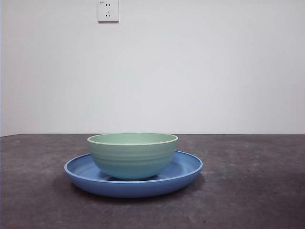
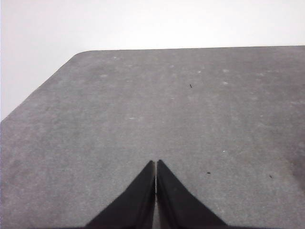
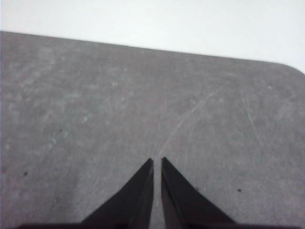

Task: Place the green bowl on the blue plate

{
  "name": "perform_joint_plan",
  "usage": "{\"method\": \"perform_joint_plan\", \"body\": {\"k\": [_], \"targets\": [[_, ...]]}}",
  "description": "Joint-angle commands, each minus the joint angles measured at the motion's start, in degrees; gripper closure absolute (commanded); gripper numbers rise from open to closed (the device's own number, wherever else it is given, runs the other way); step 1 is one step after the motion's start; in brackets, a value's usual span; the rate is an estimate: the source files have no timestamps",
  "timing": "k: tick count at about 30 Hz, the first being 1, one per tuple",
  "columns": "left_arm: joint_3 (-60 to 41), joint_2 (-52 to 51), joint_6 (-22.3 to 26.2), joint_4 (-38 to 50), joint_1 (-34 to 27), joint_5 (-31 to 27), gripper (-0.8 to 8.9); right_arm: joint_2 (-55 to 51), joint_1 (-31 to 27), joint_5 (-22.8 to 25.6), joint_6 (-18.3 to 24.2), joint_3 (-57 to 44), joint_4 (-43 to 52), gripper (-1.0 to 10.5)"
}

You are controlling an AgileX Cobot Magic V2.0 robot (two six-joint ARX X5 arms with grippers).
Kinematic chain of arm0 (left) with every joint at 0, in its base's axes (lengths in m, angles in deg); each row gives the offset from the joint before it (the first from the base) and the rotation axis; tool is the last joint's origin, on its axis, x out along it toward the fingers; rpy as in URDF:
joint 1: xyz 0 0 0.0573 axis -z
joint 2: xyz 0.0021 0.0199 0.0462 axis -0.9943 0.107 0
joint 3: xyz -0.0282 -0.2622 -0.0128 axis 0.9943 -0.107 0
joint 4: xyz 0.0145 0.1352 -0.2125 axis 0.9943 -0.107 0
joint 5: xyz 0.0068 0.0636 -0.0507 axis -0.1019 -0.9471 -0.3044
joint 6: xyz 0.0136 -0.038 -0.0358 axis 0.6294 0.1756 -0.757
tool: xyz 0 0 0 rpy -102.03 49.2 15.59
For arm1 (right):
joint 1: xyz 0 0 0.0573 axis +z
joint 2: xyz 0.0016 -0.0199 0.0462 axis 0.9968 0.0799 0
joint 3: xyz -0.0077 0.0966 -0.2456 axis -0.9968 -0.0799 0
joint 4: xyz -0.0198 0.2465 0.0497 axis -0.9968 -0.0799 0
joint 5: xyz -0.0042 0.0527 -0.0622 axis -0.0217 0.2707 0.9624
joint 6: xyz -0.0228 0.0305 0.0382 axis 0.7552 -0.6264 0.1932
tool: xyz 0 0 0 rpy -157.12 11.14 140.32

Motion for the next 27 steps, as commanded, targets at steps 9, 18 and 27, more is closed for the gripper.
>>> {"method": "perform_joint_plan", "body": {"k": [9, 18, 27], "targets": [[-1.2, -0.1, -0.3, -0.3, 0.0, -0.3, 8.07, -0.1, -0.1, 0.1, -1.0, -0.3, 0.0, 9.2], [-1.2, -0.1, -0.3, -0.3, 0.0, -0.3, 8.07, -0.1, -0.1, 0.2, -1.0, -0.3, 0.6, 9.2], [-1.2, -0.1, -0.3, -0.3, 0.0, -0.3, 8.07, -0.1, -0.1, 0.2, -1.0, -0.2, 0.6, 9.2]]}}
